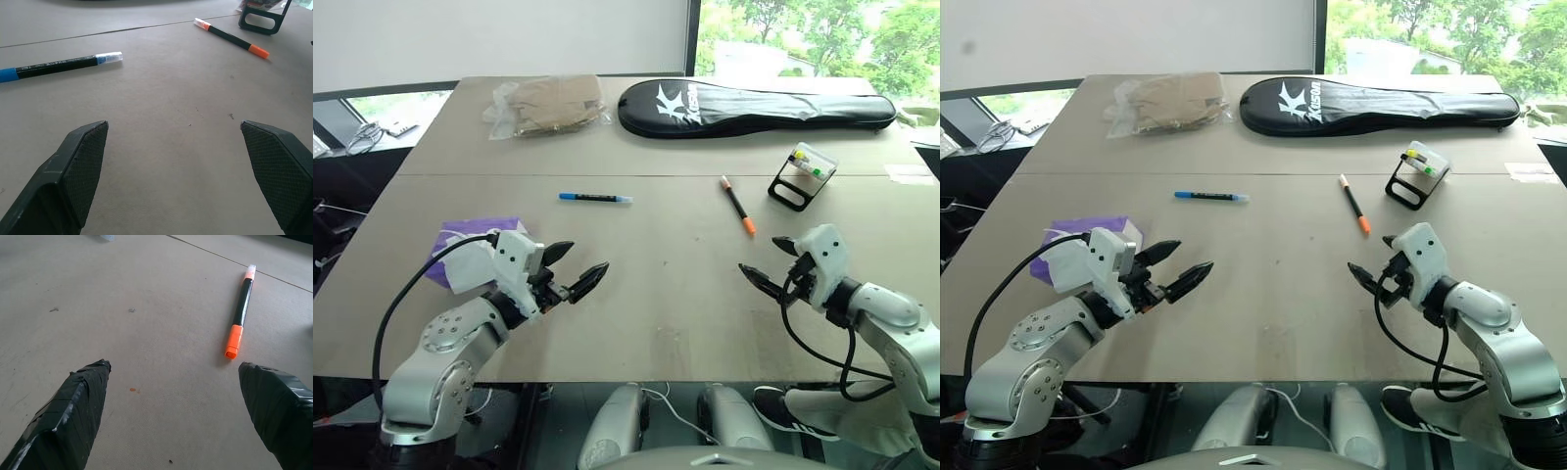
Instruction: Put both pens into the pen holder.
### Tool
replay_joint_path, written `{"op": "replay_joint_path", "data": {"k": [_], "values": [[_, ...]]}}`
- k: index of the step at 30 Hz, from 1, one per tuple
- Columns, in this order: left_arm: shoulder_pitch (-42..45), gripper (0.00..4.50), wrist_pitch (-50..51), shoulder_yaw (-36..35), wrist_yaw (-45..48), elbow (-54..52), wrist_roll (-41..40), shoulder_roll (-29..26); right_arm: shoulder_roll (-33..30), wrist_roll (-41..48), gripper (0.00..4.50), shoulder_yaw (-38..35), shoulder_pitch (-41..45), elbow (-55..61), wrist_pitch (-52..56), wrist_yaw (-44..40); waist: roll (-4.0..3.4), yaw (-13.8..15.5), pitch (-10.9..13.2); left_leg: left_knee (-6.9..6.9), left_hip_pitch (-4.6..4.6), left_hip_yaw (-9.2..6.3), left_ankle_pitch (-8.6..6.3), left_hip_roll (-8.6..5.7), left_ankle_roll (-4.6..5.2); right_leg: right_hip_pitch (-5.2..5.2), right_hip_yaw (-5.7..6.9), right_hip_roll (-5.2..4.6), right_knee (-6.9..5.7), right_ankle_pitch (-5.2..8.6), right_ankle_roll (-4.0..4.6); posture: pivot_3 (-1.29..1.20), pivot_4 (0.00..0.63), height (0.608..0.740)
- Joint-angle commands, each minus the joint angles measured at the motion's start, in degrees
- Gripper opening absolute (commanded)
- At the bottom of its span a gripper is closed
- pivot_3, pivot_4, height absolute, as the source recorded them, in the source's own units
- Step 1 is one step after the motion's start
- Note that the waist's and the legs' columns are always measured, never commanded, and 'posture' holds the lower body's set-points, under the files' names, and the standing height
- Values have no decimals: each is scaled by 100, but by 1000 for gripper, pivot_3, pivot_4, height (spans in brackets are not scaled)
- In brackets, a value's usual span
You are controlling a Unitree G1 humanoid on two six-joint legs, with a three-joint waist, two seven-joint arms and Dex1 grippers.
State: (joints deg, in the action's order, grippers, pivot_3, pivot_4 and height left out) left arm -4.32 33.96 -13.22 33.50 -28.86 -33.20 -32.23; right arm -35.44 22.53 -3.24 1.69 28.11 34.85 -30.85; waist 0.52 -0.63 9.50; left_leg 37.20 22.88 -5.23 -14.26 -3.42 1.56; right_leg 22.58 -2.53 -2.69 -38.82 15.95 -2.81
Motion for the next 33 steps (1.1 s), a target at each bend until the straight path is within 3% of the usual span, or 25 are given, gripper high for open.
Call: {"op": "replay_joint_path", "data": {"k": [1,6,11,14,17,21,26,33], "values": [[116,4500,-16,-135,129,-141,-176,-99,106,183,4468,-195,263,278,446,266,0,-5,0,0,0,0,0,0,0,0,0,0,0,0,0,0,150,740],[361,4500,-20,4,432,-161,-270,-268,229,432,4468,247,2338,-298,3312,897,-2,-63,2,1,-9,11,1,2,-1,2,1,6,-7,-3,5,0,150,740],[630,4500,-30,24,761,-199,-422,-456,737,131,4468,465,4010,-1800,4419,1332,6,-5,-1,-3,14,-4,15,2,-26,15,3,4,6,-2,9,0,150,740],[808,4500,50,1,1048,-221,-609,-666,1021,-216,4468,650,5109,-3337,4398,1480,4,-23,1,-3,29,5,16,-3,-26,29,3,0,11,-3,8,0,150,740],[902,4500,153,-37,1376,-332,-893,-926,1323,-754,4468,1039,6164,-5235,3730,1546,4,-60,1,-5,37,17,16,-4,-27,49,2,2,3,-3,9,0,150,740],[837,4500,161,54,1679,-465,-938,-1219,1665,-1235,4468,1330,7062,-7213,2778,1233,4,-136,0,-3,92,15,18,-1,-29,108,6,4,-8,-4,9,0,150,740],[861,4500,151,119,1523,-516,-923,-1113,1992,-1687,4468,1405,7771,-8898,1866,916,2,-187,2,-6,96,23,17,-4,-28,114,2,2,-3,-4,8,0,150,740],[594,4500,143,142,1220,-767,-945,-937,2272,-2177,1282,1415,8215,-10024,1278,476,0,-211,2,-6,92,21,17,0,-29,115,2,7,-10,-4,9,0,150,740]]}}
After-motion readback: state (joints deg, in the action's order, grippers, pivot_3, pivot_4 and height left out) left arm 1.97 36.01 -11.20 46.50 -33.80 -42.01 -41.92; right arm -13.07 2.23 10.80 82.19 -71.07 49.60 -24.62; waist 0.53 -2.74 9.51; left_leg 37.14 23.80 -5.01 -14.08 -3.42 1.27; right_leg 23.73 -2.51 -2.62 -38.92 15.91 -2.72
